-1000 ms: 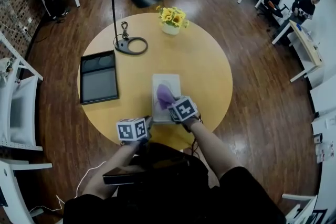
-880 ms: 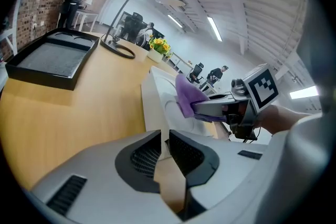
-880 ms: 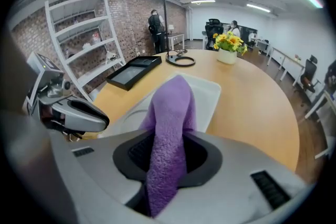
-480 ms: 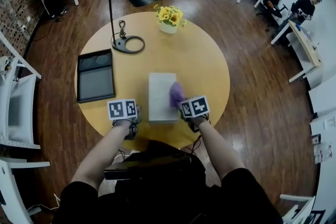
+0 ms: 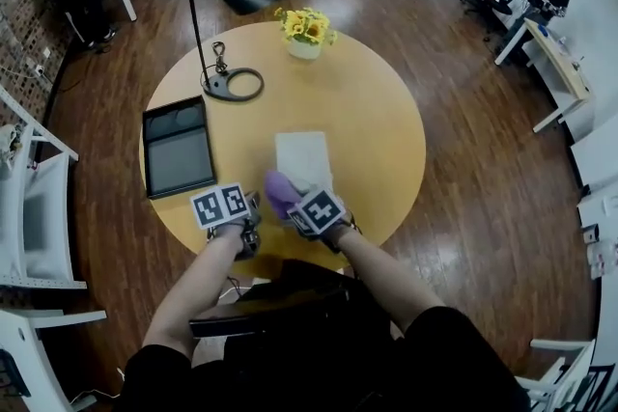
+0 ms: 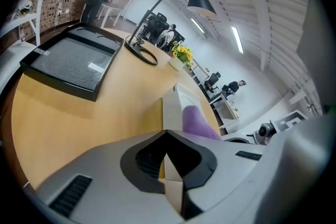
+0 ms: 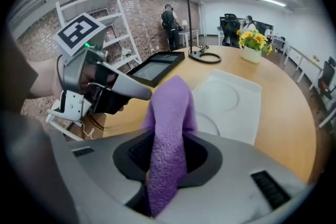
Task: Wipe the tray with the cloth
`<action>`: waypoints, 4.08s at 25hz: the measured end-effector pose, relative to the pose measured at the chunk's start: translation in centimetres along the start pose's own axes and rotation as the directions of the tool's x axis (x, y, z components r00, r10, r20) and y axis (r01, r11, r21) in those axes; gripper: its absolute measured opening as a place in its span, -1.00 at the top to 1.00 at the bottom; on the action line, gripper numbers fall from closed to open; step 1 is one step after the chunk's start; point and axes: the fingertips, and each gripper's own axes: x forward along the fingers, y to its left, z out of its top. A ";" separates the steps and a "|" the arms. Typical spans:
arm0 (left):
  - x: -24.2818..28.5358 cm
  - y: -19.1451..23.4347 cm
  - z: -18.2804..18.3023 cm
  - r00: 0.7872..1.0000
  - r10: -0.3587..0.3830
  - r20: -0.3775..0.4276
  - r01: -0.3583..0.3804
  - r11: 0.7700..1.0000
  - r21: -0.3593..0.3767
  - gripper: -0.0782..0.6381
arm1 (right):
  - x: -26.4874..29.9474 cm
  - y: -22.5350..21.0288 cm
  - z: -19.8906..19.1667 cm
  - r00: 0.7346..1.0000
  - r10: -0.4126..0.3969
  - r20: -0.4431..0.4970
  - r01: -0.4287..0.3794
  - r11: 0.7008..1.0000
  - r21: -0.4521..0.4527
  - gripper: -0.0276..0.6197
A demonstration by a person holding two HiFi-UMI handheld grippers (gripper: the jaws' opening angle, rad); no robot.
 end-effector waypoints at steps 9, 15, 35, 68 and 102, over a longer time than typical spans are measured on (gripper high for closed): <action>0.8 0.3 -1.3 1.000 0.008 -0.024 -0.008 1.000 -0.005 0.78 | -2.5 -0.6 -1.8 0.999 0.005 -0.036 -0.009 0.994 -0.107 0.62; 1.3 0.2 -1.4 0.999 0.022 -0.035 -0.022 1.000 0.012 0.78 | -4.4 -4.9 -5.1 1.000 -0.001 0.011 0.002 0.999 -0.043 0.62; 2.2 -6.5 -2.4 0.999 0.000 -0.044 0.012 0.960 0.280 0.55 | -5.2 -15.8 -5.8 0.960 0.118 0.252 -0.207 0.909 0.362 0.62; 4.5 -4.8 -3.9 0.989 0.044 -0.141 -0.015 0.981 0.195 0.40 | -0.3 -16.5 -3.5 0.985 0.169 0.035 -0.163 0.977 -0.134 0.64; 4.0 -4.7 -3.7 0.996 -0.019 -0.087 0.035 0.981 0.190 0.40 | -2.1 -5.4 -14.8 0.998 -0.051 -0.036 0.039 0.964 -0.264 0.64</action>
